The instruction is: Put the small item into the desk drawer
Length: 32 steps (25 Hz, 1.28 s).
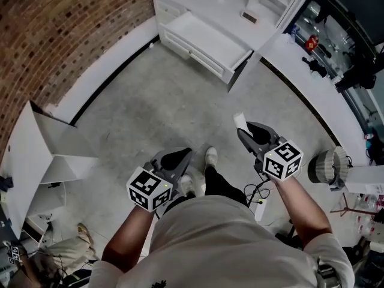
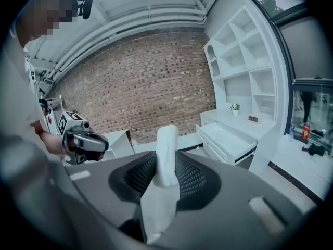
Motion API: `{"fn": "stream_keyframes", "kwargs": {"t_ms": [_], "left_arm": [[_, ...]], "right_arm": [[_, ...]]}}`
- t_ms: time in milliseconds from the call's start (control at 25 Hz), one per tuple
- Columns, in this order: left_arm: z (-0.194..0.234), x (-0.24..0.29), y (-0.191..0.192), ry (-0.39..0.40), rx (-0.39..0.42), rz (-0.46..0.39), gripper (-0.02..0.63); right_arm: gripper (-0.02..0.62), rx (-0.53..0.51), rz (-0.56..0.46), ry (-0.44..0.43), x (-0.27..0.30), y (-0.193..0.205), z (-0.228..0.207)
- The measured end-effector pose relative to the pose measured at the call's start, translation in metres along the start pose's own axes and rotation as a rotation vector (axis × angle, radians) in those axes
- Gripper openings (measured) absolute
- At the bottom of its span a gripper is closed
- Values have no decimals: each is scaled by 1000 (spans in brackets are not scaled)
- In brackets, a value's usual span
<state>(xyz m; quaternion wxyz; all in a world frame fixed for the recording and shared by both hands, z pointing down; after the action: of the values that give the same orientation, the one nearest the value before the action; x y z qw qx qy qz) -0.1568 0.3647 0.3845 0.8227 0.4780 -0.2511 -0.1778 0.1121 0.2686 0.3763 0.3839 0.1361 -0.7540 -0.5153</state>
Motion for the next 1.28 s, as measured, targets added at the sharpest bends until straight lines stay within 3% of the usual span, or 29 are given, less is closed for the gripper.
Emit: {"fn": "stream_keyframes", "kwargs": {"t_ms": [280, 440, 880, 1280], "left_arm": [[39, 21, -26, -47, 45, 14, 5], [68, 42, -48, -53, 28, 14, 5], [134, 147, -110, -89, 54, 58, 5], [174, 213, -140, -79, 81, 115, 5]], "right_arm": [[126, -7, -4, -40, 53, -25, -33], [126, -3, 7, -57, 91, -42, -64], [126, 8, 18, -123, 166, -84, -171], [126, 86, -9, -100, 211, -98, -237]]}}
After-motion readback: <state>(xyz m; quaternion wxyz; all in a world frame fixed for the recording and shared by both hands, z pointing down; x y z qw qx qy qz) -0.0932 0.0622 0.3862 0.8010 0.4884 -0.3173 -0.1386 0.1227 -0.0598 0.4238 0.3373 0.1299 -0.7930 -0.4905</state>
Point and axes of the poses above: the fingertips, and each gripper's own axes: x forward along the fingers, z to its left, y out of its underside, the point moved 9 cm from there along -x, backward along the fingers, and after that the axes turned 8 degrees about y, right-handed, at the moved point
